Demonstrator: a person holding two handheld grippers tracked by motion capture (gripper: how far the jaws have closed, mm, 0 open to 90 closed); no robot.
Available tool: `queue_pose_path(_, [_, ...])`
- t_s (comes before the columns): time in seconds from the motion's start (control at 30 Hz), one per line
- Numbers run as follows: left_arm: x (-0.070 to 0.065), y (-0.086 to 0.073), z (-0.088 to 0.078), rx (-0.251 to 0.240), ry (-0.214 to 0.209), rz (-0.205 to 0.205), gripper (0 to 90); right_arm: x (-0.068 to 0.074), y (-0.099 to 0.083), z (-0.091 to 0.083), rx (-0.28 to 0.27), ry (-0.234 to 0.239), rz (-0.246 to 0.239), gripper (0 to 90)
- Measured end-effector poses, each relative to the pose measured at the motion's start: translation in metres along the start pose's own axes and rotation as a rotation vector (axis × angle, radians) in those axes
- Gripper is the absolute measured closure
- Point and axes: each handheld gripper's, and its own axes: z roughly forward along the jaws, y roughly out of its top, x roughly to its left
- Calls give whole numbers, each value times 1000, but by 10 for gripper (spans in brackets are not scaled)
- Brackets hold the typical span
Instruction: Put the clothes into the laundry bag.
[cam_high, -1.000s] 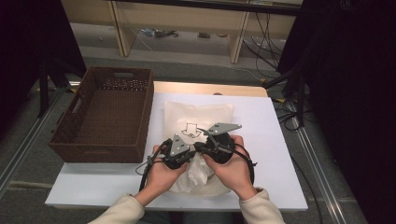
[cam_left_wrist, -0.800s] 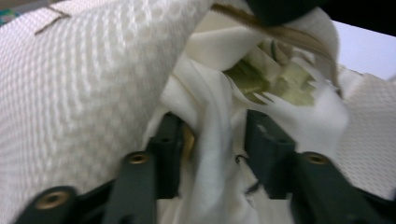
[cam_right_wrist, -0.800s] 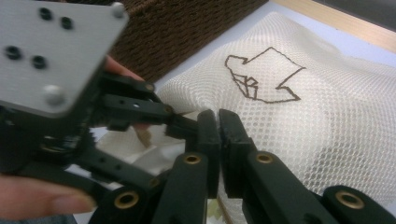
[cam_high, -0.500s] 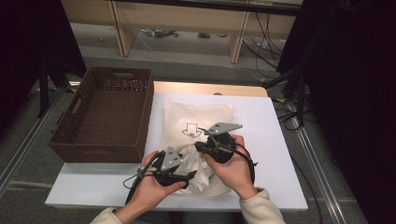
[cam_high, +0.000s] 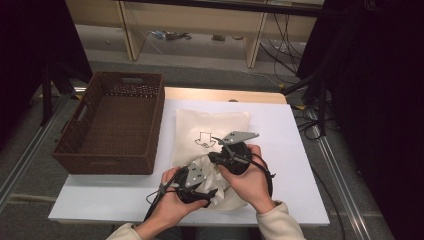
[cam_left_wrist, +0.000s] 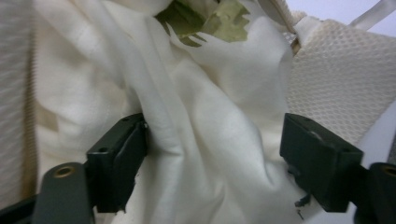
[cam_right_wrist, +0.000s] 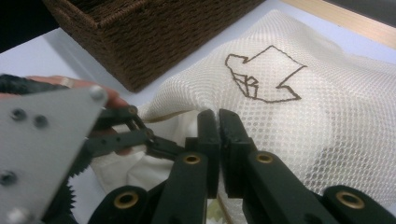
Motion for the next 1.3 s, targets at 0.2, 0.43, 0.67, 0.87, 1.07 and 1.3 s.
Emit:
queue_pose_path(0.2, [0,0,11,6,40,27,359,2,0,0,4,-3,21,891])
queue_pose_path(0.43, [3,-2,14,37,63,58,614,1,0,-1,3,-4,9,891])
queue_pose_path(0.67, [8,-1,11,7,26,-38,801,2,0,-1,5,2,20,892])
queue_pose_path(0.87, [14,13,1,-80,20,-86,808,2,1,-3,-20,0,-11,892])
queue_pose_path(1.07, [17,26,1,-105,43,-78,808,2,3,-5,-34,1,-15,892])
queue_pose_path(1.3, [32,20,18,-82,74,-86,803,0,1,-2,-14,22,19,892])
